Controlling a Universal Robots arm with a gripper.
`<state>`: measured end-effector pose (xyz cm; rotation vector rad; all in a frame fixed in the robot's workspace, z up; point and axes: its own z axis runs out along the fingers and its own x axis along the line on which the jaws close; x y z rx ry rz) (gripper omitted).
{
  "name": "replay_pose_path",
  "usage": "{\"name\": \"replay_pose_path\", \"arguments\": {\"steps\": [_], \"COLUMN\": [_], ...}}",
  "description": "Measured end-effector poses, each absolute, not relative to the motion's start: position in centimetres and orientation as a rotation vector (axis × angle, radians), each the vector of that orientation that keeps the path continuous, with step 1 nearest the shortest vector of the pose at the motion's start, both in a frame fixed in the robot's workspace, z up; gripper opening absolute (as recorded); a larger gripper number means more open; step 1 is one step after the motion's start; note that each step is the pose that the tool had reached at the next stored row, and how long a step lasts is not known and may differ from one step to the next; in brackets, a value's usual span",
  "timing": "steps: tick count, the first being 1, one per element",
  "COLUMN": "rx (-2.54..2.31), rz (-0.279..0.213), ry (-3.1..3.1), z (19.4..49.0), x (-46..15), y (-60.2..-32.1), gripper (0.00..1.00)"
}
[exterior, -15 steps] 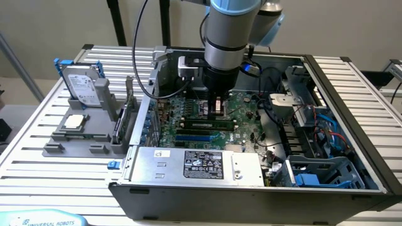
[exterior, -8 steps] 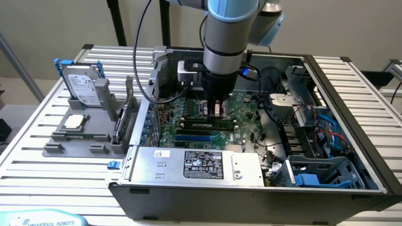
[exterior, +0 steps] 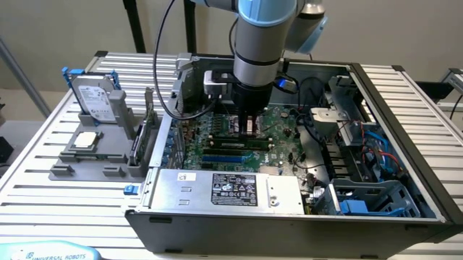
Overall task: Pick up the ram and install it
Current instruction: 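Press down the ram until it locks into place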
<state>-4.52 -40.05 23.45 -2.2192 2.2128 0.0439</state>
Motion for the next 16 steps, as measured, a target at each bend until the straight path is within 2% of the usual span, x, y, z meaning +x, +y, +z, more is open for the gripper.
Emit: {"name": "replay_pose_path", "arguments": {"steps": [4, 16], "rx": [-2.221, -2.221], "rz": [0.044, 0.045], "ry": [2.214, 2.214], "z": [25.0, 25.0], "x": [-4.5, -4.5], "y": [-40.1, -40.1], "gripper": [0.11, 0.11]}}
